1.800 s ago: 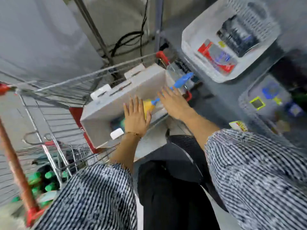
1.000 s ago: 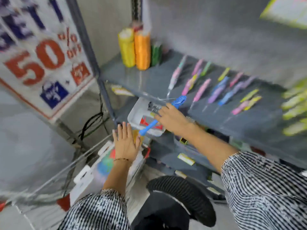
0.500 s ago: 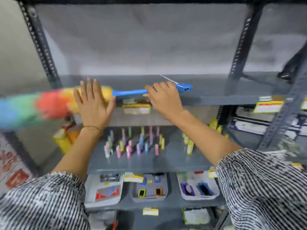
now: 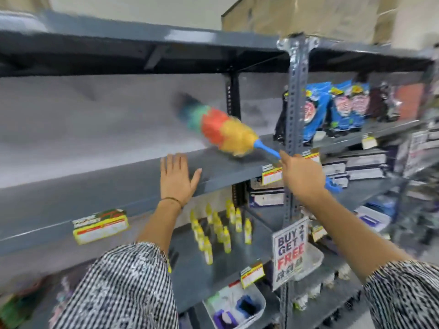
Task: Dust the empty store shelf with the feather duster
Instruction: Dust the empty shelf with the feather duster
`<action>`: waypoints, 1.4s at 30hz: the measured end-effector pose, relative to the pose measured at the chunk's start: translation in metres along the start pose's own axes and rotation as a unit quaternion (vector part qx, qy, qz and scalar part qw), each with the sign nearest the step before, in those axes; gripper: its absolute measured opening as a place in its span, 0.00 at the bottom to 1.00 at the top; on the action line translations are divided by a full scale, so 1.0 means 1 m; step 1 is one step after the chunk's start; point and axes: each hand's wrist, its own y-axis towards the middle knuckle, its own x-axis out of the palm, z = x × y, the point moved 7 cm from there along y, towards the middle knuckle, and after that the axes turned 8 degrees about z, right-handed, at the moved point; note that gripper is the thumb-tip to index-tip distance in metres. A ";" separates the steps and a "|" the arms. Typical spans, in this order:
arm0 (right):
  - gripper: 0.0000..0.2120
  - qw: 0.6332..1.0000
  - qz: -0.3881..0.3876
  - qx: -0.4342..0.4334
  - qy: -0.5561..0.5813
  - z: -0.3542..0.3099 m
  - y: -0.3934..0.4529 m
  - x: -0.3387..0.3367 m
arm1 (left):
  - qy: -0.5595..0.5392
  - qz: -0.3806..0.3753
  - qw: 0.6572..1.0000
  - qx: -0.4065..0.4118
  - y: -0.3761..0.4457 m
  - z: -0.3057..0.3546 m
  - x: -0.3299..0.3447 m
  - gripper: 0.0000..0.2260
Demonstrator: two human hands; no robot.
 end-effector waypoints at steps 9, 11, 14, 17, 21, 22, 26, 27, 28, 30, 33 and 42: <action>0.08 0.980 -0.167 0.007 -0.109 0.007 -0.007 0.016 | 0.050 -0.031 0.998 0.031 -0.008 -0.008 0.032 0.29; 0.08 0.987 -0.144 0.000 -0.076 -0.004 0.006 0.010 | 0.048 -0.029 0.998 0.029 -0.009 -0.008 0.030 0.28; 0.09 0.993 -0.101 0.040 -0.042 0.004 0.021 0.004 | 0.051 -0.023 0.998 0.021 -0.010 -0.010 0.026 0.28; 0.08 0.985 -0.140 0.049 -0.088 0.005 0.015 0.011 | 0.066 -0.029 0.997 0.022 -0.010 -0.010 0.027 0.29; 0.09 0.980 -0.165 -0.028 -0.110 -0.044 0.002 0.015 | 0.057 -0.045 0.997 0.016 -0.010 -0.010 0.031 0.30; 0.09 0.980 -0.157 -0.056 -0.104 -0.063 0.001 0.012 | 0.045 -0.044 0.998 0.012 -0.009 -0.009 0.030 0.30; 0.12 0.976 -0.156 -0.144 -0.052 -0.139 -0.008 -0.005 | -0.020 -0.014 0.999 -0.036 -0.004 -0.011 0.015 0.27; 0.12 0.974 -0.156 -0.162 -0.042 -0.155 -0.009 -0.011 | -0.031 0.002 0.999 -0.045 -0.004 -0.013 0.008 0.26; 0.13 0.972 -0.151 -0.178 -0.033 -0.167 -0.009 -0.018 | -0.030 0.019 0.998 -0.048 -0.006 -0.016 0.001 0.24; 0.13 0.971 -0.138 -0.196 -0.016 -0.179 -0.005 -0.037 | -0.010 0.038 0.998 -0.047 -0.011 -0.025 -0.014 0.23; 0.12 0.984 -0.104 -0.146 0.023 -0.164 0.013 -0.059 | 0.017 0.055 0.997 -0.053 -0.022 -0.048 -0.034 0.24; 0.09 0.982 -0.153 0.107 -0.006 -0.036 -0.003 -0.006 | 0.066 0.070 0.988 -0.119 -0.073 -0.138 -0.068 0.28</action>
